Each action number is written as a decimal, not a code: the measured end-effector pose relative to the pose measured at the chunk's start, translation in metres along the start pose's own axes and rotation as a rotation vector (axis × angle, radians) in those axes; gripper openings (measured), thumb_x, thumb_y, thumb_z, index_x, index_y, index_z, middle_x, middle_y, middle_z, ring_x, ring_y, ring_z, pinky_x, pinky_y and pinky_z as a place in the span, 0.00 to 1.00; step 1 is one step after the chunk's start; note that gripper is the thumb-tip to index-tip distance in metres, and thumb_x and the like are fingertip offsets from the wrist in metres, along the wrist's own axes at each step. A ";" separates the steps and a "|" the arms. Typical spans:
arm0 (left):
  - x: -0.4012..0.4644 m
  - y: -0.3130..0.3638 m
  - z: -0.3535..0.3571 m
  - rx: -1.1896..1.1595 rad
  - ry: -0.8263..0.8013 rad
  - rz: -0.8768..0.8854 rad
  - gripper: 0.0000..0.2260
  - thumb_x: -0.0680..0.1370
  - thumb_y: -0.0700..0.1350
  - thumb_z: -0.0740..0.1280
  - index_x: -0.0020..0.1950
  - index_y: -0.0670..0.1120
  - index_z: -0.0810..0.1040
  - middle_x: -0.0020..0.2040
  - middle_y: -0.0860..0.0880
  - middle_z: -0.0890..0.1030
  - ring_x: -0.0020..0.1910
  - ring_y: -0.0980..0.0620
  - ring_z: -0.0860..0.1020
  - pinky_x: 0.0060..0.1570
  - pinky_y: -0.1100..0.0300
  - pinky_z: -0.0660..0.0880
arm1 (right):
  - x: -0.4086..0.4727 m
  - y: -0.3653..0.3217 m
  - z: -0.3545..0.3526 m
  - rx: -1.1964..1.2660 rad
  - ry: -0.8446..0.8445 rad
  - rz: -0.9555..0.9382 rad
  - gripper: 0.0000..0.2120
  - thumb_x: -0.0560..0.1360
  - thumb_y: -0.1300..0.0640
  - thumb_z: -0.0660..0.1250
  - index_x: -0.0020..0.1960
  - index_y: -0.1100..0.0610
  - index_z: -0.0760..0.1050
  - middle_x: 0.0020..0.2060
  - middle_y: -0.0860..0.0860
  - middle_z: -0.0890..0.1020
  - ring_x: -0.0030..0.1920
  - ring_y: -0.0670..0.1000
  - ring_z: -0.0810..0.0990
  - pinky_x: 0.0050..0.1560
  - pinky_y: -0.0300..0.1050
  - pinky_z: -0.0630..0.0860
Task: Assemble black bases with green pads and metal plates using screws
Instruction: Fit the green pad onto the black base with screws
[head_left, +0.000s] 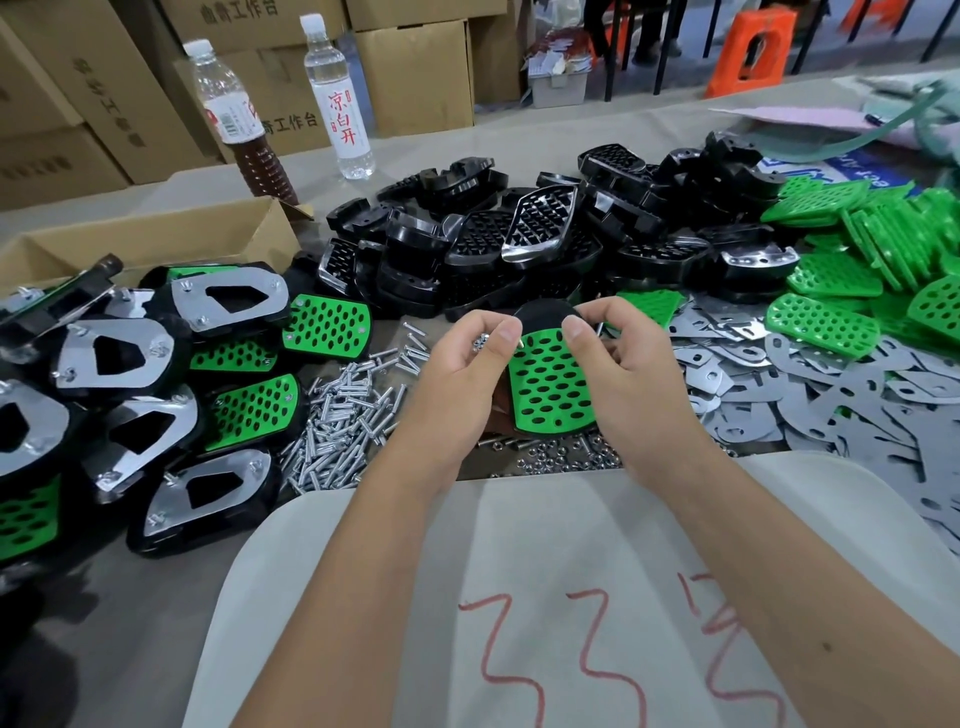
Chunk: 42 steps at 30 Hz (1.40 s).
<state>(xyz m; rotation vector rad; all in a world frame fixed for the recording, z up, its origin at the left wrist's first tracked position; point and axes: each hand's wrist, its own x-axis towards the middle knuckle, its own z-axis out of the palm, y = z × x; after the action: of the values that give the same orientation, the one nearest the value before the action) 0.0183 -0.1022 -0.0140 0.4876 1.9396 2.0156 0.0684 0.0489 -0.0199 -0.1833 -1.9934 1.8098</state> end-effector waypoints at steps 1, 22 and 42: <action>0.000 0.000 0.001 0.004 0.008 -0.006 0.10 0.82 0.55 0.65 0.53 0.50 0.80 0.44 0.53 0.85 0.46 0.49 0.85 0.48 0.39 0.84 | 0.000 0.000 0.000 0.002 0.000 0.006 0.06 0.84 0.56 0.65 0.52 0.58 0.77 0.37 0.61 0.81 0.37 0.54 0.77 0.40 0.62 0.79; 0.000 0.002 0.015 0.202 0.254 0.097 0.04 0.77 0.53 0.68 0.47 0.57 0.82 0.42 0.54 0.86 0.41 0.54 0.85 0.40 0.46 0.84 | 0.000 -0.003 -0.003 0.184 -0.053 0.085 0.05 0.84 0.60 0.64 0.53 0.56 0.79 0.43 0.56 0.84 0.42 0.55 0.84 0.35 0.50 0.82; -0.001 0.008 -0.034 1.325 0.513 -0.028 0.07 0.85 0.43 0.64 0.60 0.42 0.76 0.56 0.40 0.82 0.58 0.37 0.76 0.58 0.49 0.67 | 0.003 0.000 -0.002 0.230 0.119 0.215 0.05 0.83 0.58 0.64 0.54 0.56 0.79 0.44 0.53 0.86 0.46 0.54 0.84 0.52 0.71 0.82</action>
<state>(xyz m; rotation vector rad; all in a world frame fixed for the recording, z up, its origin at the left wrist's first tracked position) 0.0045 -0.1331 -0.0069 0.1602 3.3726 0.5512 0.0667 0.0520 -0.0191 -0.4363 -1.7237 2.0917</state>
